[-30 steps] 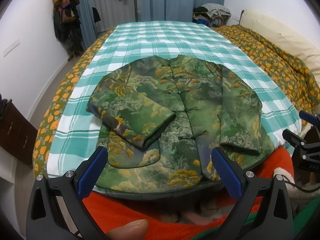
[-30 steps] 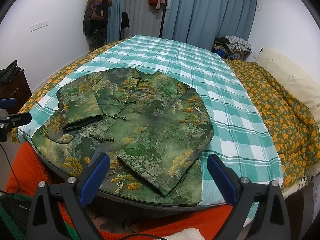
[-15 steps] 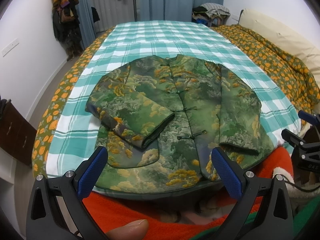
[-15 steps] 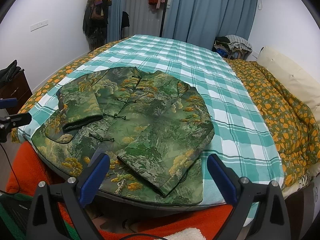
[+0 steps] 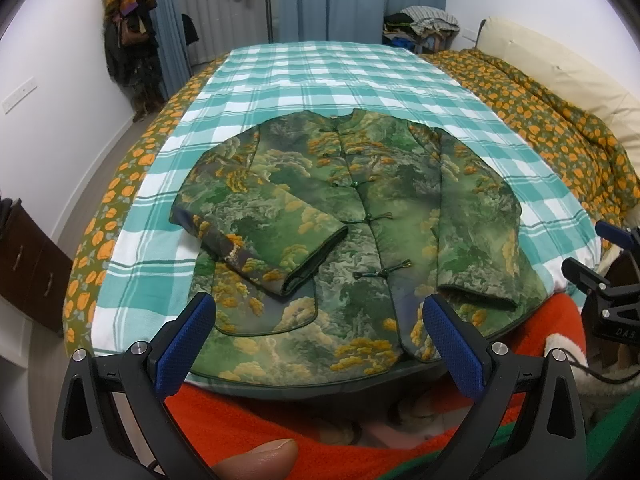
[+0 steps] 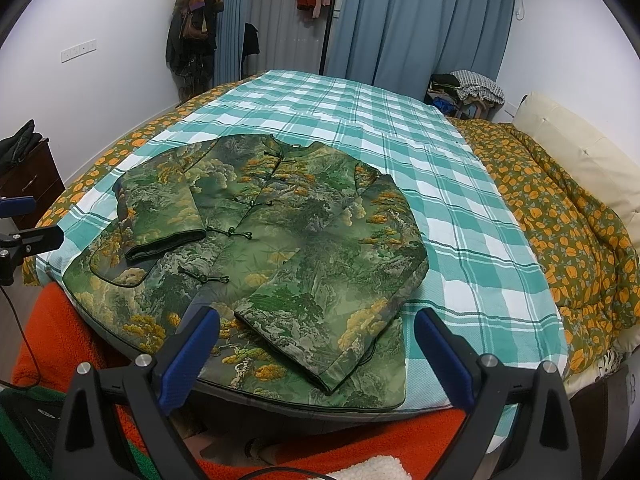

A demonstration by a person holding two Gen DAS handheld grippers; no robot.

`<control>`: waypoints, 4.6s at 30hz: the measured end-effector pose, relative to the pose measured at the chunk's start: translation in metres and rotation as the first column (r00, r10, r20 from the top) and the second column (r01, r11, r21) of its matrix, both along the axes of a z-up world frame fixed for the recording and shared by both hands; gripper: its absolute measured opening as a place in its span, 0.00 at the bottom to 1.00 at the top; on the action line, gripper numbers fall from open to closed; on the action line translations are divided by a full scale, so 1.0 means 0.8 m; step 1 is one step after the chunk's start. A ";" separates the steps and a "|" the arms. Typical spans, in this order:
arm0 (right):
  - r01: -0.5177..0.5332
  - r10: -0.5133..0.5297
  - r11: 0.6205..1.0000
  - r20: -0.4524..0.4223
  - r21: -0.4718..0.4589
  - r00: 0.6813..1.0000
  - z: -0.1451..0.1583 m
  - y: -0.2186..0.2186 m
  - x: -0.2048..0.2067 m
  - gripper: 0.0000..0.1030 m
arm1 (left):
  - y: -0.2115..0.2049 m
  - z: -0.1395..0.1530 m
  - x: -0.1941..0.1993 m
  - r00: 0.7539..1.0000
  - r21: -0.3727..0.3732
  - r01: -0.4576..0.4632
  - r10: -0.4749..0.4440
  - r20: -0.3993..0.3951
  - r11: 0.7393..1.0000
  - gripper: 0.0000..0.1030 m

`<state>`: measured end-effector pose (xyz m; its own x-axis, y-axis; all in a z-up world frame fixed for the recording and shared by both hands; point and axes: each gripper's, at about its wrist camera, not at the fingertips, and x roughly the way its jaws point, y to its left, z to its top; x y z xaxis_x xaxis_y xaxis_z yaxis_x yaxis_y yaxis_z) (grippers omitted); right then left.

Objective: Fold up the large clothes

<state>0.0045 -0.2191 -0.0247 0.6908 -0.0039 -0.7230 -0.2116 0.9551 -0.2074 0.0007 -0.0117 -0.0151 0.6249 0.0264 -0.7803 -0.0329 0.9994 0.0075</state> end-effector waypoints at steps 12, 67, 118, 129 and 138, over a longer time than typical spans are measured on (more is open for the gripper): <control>0.001 -0.001 1.000 0.001 0.000 1.000 0.001 0.000 0.000 0.96 | 0.001 0.000 0.000 1.000 0.000 0.000 0.000 0.000 1.000 1.00; 0.048 -0.066 0.986 -0.108 -0.159 0.992 -0.026 0.002 0.020 0.96 | 0.025 -0.007 0.014 0.998 -0.046 -0.060 0.058 -0.037 0.997 1.00; -0.326 0.280 0.922 -0.221 -0.210 0.934 -0.123 0.015 0.056 0.96 | 0.020 -0.025 0.019 0.995 -0.031 -0.045 0.043 -0.085 0.999 1.00; -0.392 0.304 0.879 -0.312 -0.272 0.900 -0.197 0.033 0.093 0.96 | 0.027 -0.017 0.009 0.994 -0.009 -0.082 0.081 -0.078 0.997 1.00; -0.402 0.302 0.868 -0.333 -0.291 0.893 -0.207 0.039 0.094 0.96 | 0.026 -0.017 0.010 0.994 -0.004 -0.071 0.070 -0.081 0.997 1.00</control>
<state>0.0794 -0.1875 -0.1905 0.4736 -0.0795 -0.8772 -0.6150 0.6831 -0.3939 0.0087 0.0094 -0.0286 0.5570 0.0627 -0.8282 -0.1031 0.9947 0.0060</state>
